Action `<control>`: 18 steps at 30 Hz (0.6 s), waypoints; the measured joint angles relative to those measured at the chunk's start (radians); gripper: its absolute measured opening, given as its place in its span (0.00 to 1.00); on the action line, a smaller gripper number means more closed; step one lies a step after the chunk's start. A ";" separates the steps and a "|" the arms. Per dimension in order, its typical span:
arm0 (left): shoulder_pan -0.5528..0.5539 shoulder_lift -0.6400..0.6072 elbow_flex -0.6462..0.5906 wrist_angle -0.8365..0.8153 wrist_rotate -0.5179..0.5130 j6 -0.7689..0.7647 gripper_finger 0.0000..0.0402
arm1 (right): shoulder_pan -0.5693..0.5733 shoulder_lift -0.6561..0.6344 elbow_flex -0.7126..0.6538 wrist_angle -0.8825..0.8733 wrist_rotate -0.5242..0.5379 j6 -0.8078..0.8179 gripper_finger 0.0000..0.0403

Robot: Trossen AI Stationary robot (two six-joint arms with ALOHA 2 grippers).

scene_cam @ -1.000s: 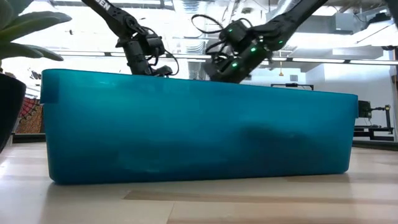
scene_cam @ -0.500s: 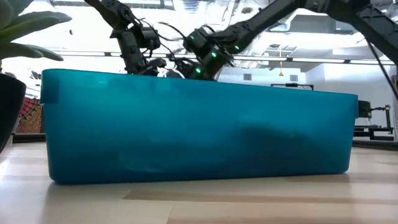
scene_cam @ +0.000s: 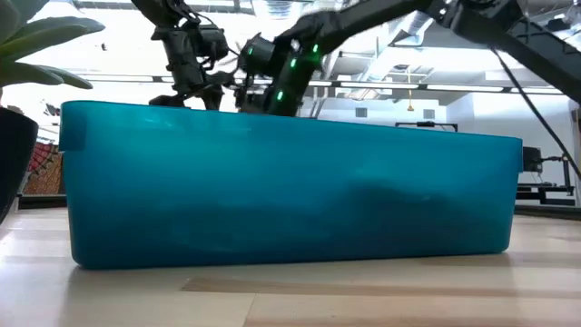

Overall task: Sort popcorn bags into baskets
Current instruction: Adjust the popcorn bags

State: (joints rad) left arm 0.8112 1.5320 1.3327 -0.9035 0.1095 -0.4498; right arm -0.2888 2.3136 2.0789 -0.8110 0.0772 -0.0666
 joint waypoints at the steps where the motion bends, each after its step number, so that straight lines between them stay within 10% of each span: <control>1: 0.000 0.010 0.000 0.014 -0.022 0.005 0.59 | 0.001 -0.025 0.001 -0.030 0.000 -0.013 0.02; 10: -0.044 0.154 0.000 0.208 -0.071 -0.011 0.54 | -0.020 -0.290 -0.028 -0.326 0.006 -0.036 0.03; 18: -0.142 0.235 0.000 0.213 -0.266 0.046 0.08 | 0.003 -0.580 -0.113 -0.409 0.115 0.054 0.02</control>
State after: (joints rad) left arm 0.6688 1.7671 1.3331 -0.6903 -0.1569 -0.4033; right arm -0.2855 1.7340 1.9656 -1.2196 0.1920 -0.0122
